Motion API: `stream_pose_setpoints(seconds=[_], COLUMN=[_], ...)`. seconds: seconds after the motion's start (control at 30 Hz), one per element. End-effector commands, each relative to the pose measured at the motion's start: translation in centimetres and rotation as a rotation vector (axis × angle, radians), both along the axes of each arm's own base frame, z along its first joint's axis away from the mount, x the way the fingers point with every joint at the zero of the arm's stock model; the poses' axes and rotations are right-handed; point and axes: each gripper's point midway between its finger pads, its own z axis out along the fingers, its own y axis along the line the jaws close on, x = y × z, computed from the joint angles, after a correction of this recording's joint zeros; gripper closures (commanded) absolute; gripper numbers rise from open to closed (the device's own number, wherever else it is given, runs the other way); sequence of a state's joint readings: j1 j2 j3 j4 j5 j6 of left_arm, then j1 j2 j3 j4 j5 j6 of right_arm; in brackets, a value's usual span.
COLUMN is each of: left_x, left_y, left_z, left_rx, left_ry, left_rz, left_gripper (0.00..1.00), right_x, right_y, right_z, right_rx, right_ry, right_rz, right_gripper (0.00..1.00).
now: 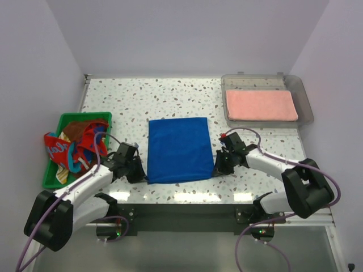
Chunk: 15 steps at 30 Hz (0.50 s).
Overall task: Fold and stack the towels
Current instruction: Fold the towel
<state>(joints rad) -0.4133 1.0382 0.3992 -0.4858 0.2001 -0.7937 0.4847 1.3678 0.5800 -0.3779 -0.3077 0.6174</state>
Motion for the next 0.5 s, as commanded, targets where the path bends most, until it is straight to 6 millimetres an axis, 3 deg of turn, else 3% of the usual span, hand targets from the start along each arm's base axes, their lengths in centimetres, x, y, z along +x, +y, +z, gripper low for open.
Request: stream_pose_setpoints(seconds=[0.0,0.03,0.07,0.13,0.17,0.3,0.43,0.47], left_x=[2.8,2.9,4.2,4.5,5.3,4.3,2.0,0.6], left_y=[1.0,1.1,0.8,1.5,1.5,2.7,2.4,2.0], left_z=[2.1,2.7,4.6,6.1,7.9,9.6,7.1,5.3], left_rx=[0.085,0.096,0.092,0.127,0.124,0.161,0.117,0.093], left_ry=[-0.080,-0.077,-0.121,-0.134,-0.172,-0.175,-0.096,-0.037], left_rz=[0.049,0.051,0.054,0.067,0.077,0.109,0.108,0.099], left_gripper=[1.00,1.00,1.00,1.00,1.00,1.00,1.00,1.00], right_x=[2.0,2.5,2.8,3.8,4.3,2.5,0.5,-0.3], right_y=[-0.9,-0.8,-0.7,-0.3,-0.1,-0.5,-1.2,-1.5], right_z=[1.7,2.5,3.4,6.3,7.8,9.6,8.1,6.9], right_rx=[-0.074,-0.076,-0.077,-0.062,-0.048,-0.029,-0.027,-0.034], right_ry=[-0.071,-0.086,-0.101,-0.148,-0.176,-0.160,-0.120,-0.084], right_rz=[-0.007,-0.006,-0.002,0.007,0.008,0.023,0.015,0.007], right_gripper=[1.00,1.00,1.00,1.00,1.00,1.00,0.99,0.99])
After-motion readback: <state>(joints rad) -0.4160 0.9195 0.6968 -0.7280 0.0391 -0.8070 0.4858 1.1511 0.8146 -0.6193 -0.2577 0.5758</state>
